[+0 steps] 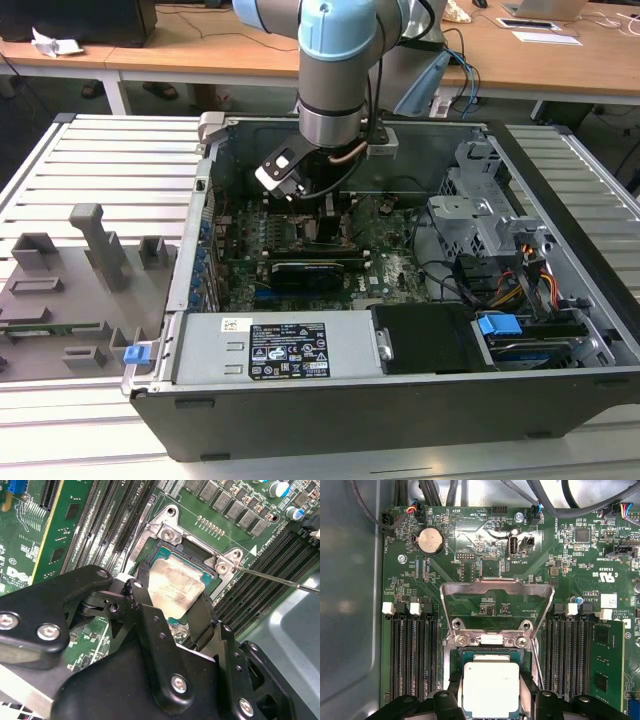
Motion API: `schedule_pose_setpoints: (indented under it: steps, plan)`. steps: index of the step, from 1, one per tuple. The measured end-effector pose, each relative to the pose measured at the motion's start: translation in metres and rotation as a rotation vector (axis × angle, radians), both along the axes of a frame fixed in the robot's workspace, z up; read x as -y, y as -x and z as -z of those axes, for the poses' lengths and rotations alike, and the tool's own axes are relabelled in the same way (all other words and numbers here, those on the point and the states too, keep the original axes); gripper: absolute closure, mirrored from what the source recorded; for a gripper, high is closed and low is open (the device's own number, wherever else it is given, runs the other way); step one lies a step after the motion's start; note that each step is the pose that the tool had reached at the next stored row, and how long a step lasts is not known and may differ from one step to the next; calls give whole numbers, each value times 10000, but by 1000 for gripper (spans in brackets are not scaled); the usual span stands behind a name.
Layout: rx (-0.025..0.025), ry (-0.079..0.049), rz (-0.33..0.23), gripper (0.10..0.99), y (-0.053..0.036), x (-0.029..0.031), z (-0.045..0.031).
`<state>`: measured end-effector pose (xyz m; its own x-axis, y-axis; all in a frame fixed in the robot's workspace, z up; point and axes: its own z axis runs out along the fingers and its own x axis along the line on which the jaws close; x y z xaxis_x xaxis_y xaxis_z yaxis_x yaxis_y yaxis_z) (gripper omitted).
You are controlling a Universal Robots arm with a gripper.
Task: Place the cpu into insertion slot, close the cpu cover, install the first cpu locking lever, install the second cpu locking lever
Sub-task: 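Place the cpu into insertion slot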
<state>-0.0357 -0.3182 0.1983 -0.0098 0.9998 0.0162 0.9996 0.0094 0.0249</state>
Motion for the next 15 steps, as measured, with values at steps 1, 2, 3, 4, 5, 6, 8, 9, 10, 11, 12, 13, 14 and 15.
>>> schedule_pose_setpoints:
  steps: [1,2,3,4,5,6,8,9,10,11,12,13,14,15]
  plan:
    - [1,0,0,545,0,0,0]
    - [3,-3,0,533,0,0,1]
    - [1,1,0,471,0,0,-1]
    - [0,1,0,471,0,0,-9]
    - [1,0,0,471,0,0,-22]
    - [1,0,0,471,0,0,-49]
    - [0,0,-1,486,-1,0,-89]
    - [-7,-2,-1,549,-4,0,-92]
    - [-19,-4,-1,612,-9,-1,-93]
    - [-62,1,0,675,-20,0,-101]
    - [-66,1,1,796,-20,0,-114]
    - [-65,0,1,796,-20,0,-120]
    - [-65,-1,1,855,-20,0,-124]
    - [-65,-1,1,855,-20,0,-129]
